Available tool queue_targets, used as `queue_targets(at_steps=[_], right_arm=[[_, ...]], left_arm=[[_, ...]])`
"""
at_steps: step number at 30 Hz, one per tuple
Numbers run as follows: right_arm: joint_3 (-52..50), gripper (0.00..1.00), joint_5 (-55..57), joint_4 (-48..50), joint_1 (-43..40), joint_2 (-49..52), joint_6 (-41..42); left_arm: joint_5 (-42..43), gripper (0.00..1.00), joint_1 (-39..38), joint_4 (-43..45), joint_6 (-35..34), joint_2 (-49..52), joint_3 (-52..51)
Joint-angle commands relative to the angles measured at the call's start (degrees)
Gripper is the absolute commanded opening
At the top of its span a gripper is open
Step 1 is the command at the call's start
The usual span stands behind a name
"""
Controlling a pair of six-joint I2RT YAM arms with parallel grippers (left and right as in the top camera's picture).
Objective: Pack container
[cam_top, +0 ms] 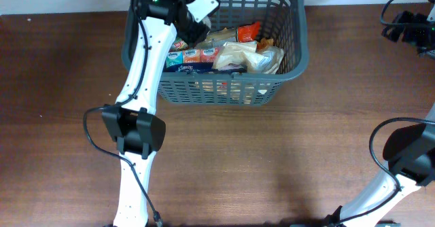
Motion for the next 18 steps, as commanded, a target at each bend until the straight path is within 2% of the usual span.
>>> queue_targets(at_steps=[1, 2, 3, 6, 10, 13, 18], right_arm=[[-0.3, 0.99, -0.3, 0.2, -0.3, -0.9, 0.3], [-0.3, 0.99, -0.3, 0.2, -0.3, -0.9, 0.3], [-0.3, 0.99, -0.3, 0.2, -0.3, -0.9, 0.3], [-0.3, 0.99, -0.3, 0.2, -0.3, -0.9, 0.3], [-0.3, 0.99, -0.3, 0.2, -0.3, -0.9, 0.3], [-0.3, 0.99, -0.3, 0.2, -0.3, -0.9, 0.3], [-0.3, 0.99, -0.3, 0.2, -0.3, -0.9, 0.3]], left_arm=[[-7.3, 0.04, 0.3, -2.0, 1.1, 0.5, 0.7], [-7.6, 0.17, 0.3, -2.2, 1.1, 0.5, 0.7], [-7.6, 0.99, 0.3, -2.0, 1.1, 0.5, 0.7], [-6.4, 0.99, 0.2, -0.7, -0.2, -0.5, 2.3], [-4.5, 0.99, 0.9, -2.0, -3.3, -3.9, 11.2], [-4.5, 0.99, 3.0, -2.4, -8.2, -6.9, 16.5], [-4.5, 0.99, 12.6, -3.1, -18.5, -11.1, 18.2]])
